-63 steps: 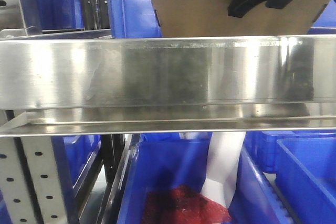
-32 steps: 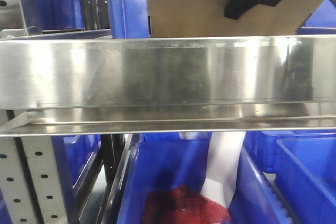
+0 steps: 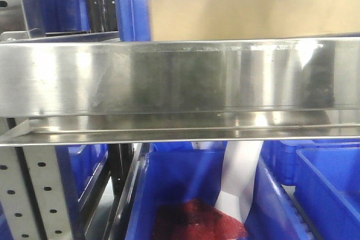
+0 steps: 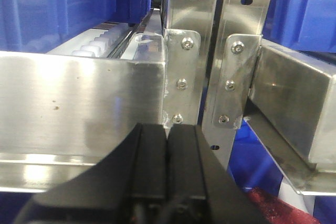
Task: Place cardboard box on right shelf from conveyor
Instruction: 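Lower the box onto the upper shelf with the right gripper, then open the right gripper and withdraw it from the box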
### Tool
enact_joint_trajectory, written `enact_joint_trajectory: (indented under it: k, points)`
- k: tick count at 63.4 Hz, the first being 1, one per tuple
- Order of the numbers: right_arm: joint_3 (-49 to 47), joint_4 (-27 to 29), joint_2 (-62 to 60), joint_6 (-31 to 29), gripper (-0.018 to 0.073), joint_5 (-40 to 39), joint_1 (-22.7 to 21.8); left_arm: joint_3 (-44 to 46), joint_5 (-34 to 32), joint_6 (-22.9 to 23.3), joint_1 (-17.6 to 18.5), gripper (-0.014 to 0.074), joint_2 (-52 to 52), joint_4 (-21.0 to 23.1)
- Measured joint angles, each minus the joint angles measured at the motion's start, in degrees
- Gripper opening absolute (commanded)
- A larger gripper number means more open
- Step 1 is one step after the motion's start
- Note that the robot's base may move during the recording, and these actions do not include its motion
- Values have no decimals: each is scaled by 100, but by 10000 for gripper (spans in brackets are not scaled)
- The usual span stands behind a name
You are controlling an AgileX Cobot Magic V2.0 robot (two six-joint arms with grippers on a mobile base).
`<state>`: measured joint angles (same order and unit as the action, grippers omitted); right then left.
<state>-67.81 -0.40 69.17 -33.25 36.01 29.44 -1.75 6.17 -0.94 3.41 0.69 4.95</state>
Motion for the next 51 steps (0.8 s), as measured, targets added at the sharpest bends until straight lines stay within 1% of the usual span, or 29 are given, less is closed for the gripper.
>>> enact_joint_trajectory:
  k: [5,13,14,20,24,29,33,38,51]
  points:
    - [0,40,-211,994,463,0,0,0,0,0,0,-119,0,0]
    - [238,-134,-554,2447,235,-233,0,0,0,0,0,-119,0,0]
    - [284,-166,-592,2579,199,-279,0,0,0,0,0,-119,0,0]
    - [684,-404,-854,3291,58,-666,0,0,0,0,0,-119,0,0]
    - [956,-534,-1011,3707,61,-954,0,0,0,0,0,-119,0,0]
    - [1258,-625,-1179,4046,58,-1370,0,0,0,0,0,-119,0,0]
    - [1482,-676,-1276,4202,58,-1684,0,0,0,0,0,-119,0,0]
    - [1614,-699,-1303,4285,58,-1931,0,0,0,0,0,-119,0,0]
    - [1661,-712,-1255,4307,58,-2074,0,0,0,0,0,-119,0,0]
